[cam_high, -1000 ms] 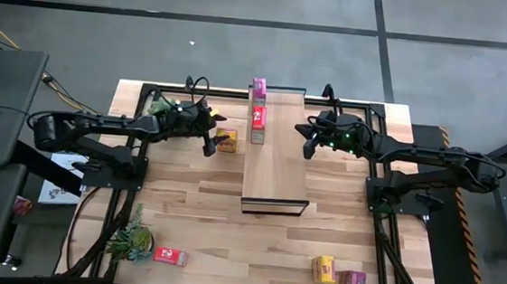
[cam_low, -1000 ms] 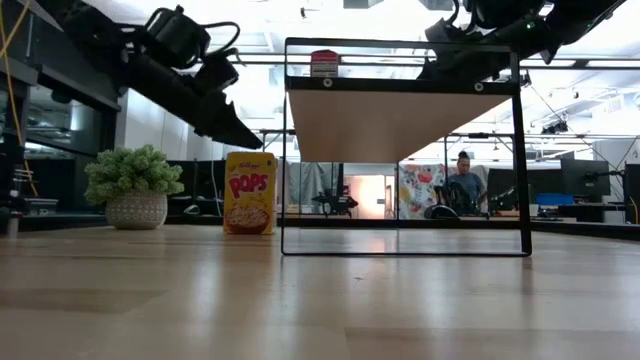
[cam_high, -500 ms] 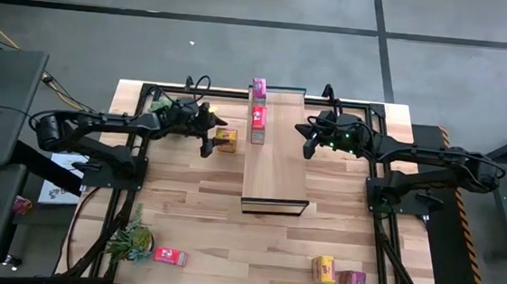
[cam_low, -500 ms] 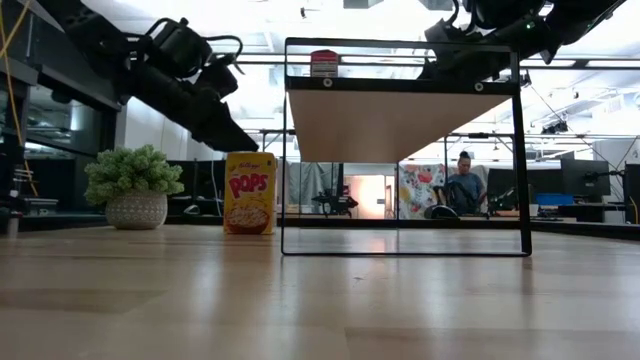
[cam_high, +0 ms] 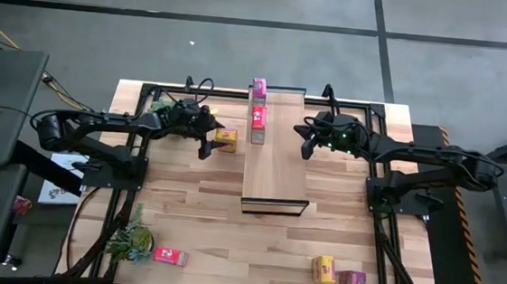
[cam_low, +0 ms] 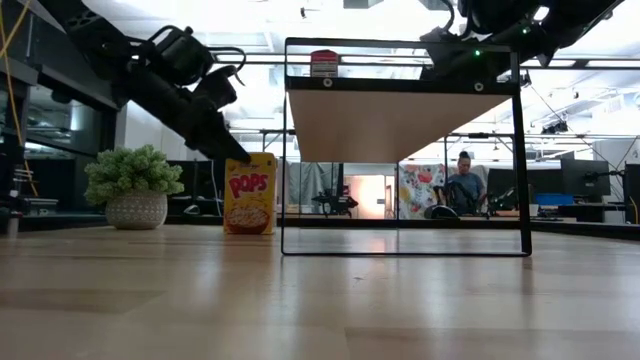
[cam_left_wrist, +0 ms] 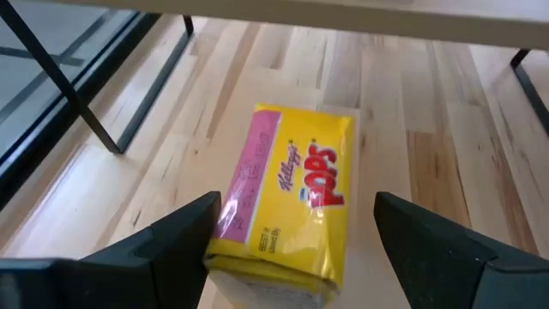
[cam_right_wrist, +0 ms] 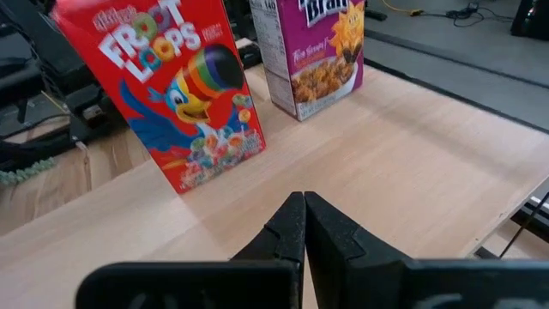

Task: Stack cereal on shelf
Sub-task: Put the top yellow cereal box on the shelf

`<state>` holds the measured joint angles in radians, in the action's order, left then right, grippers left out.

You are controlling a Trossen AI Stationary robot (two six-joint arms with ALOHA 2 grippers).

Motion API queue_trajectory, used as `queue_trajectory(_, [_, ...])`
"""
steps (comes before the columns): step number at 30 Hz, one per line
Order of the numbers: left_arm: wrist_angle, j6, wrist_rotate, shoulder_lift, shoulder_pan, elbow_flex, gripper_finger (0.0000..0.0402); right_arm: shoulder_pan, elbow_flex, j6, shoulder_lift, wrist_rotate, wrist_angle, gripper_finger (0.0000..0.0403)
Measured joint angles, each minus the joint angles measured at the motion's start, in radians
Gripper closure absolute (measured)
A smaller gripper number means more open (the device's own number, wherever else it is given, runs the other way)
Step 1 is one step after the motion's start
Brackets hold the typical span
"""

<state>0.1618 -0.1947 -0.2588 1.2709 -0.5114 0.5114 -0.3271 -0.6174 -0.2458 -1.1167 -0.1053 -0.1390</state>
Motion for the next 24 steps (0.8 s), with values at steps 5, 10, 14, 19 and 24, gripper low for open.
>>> queue_trajectory(5, [-0.007,-0.008,0.0,0.0,0.0,0.0,0.0103,0.0,0.0,0.0,-0.01,0.0,-0.003,0.0403])
queue_trajectory(10, [0.003,-0.01,0.003,0.035,0.0,0.0,0.011,0.0,0.0,0.0,-0.01,0.0,-0.024,0.0403])
queue_trajectory(14, [0.055,-0.045,0.009,0.098,0.0,-0.001,0.0118,0.0,0.0,0.0,-0.01,0.0,-0.026,0.0403])
queue_trajectory(19, [0.105,-0.055,0.009,0.123,0.0,-0.001,0.0121,0.0,0.0,0.001,-0.01,0.0,-0.025,0.0403])
queue_trajectory(24, [0.093,-0.056,0.009,0.102,0.0,-0.001,0.0121,0.0,0.0,0.003,-0.01,0.0,-0.025,0.0403])
